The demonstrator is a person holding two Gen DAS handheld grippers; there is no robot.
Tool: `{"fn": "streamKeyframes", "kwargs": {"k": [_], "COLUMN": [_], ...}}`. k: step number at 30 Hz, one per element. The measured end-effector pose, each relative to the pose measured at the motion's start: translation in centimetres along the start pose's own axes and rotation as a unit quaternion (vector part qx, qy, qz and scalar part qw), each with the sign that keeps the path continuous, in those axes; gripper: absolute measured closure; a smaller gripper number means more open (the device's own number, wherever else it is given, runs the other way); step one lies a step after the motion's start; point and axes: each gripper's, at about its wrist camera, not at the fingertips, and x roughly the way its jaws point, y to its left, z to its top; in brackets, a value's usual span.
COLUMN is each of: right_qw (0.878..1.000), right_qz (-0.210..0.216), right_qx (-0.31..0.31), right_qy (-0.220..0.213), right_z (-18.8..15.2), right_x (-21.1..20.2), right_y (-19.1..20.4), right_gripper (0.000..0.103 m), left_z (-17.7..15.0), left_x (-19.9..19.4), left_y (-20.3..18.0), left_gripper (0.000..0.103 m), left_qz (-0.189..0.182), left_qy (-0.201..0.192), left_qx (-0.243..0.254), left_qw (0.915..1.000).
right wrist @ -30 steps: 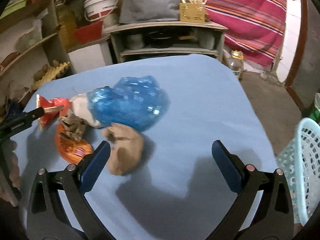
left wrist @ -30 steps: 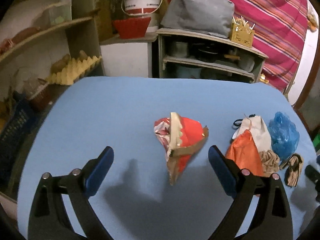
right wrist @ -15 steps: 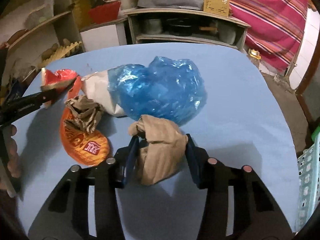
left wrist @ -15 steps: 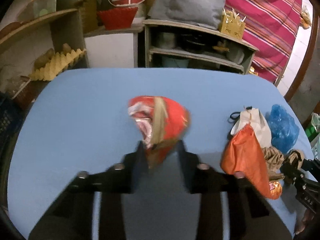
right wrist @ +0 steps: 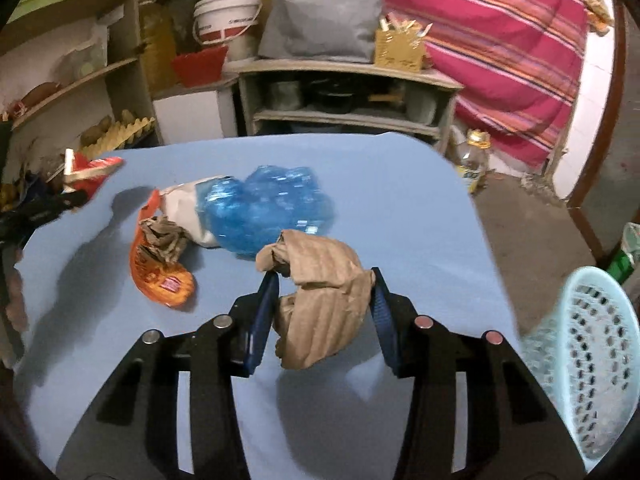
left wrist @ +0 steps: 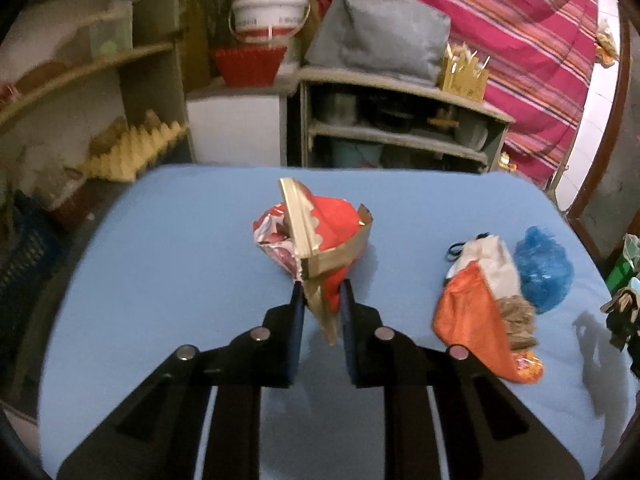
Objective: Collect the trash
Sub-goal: 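Carry both items to the basket and open the right tool to drop the tan paper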
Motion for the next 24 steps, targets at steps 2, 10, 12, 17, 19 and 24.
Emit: {"fn": "streamKeyframes", "kwargs": {"k": [2,10,12,17,19,24], "right_qw": [1.0,0.998,0.998,0.996,0.994,0.988], "right_qz": [-0.011,-0.043,-0.05,-0.062,-0.078,-0.105], "right_qx": [0.004,0.037,0.043,0.054,0.069,0.106], "right_qy": [-0.008,-0.024,-0.024,-0.022,-0.029,-0.05], "right_z": [-0.6,-2.9,-3.3,-3.9,-3.9,-5.1], "right_x": [-1.8,-8.2,-9.6,-13.2,-14.7,-17.3], "right_y": [-1.8,-8.7,-10.7,-15.8,-18.2,-22.8], "right_gripper": [0.057,0.057,0.057,0.057,0.057,0.057], "left_z": [0.0,-1.4,-2.0,-2.3,-2.0,-2.2], "left_x": [-2.1,-9.0,-10.3,-12.7,-13.4,-15.0], "left_y": [-0.5,-5.5,-7.5,-12.1,-14.9,-21.4], "left_gripper": [0.085,0.085,0.085,0.085,0.085,0.085], "left_qz": [-0.001,-0.005,-0.01,-0.045,-0.056,-0.09], "left_qy": [-0.017,-0.058,-0.057,-0.061,-0.069,-0.079], "left_qx": [0.013,0.075,0.085,0.083,0.09,0.11], "left_qw": [0.9998,0.9955,0.9947,0.9937,0.992,0.9866]}}
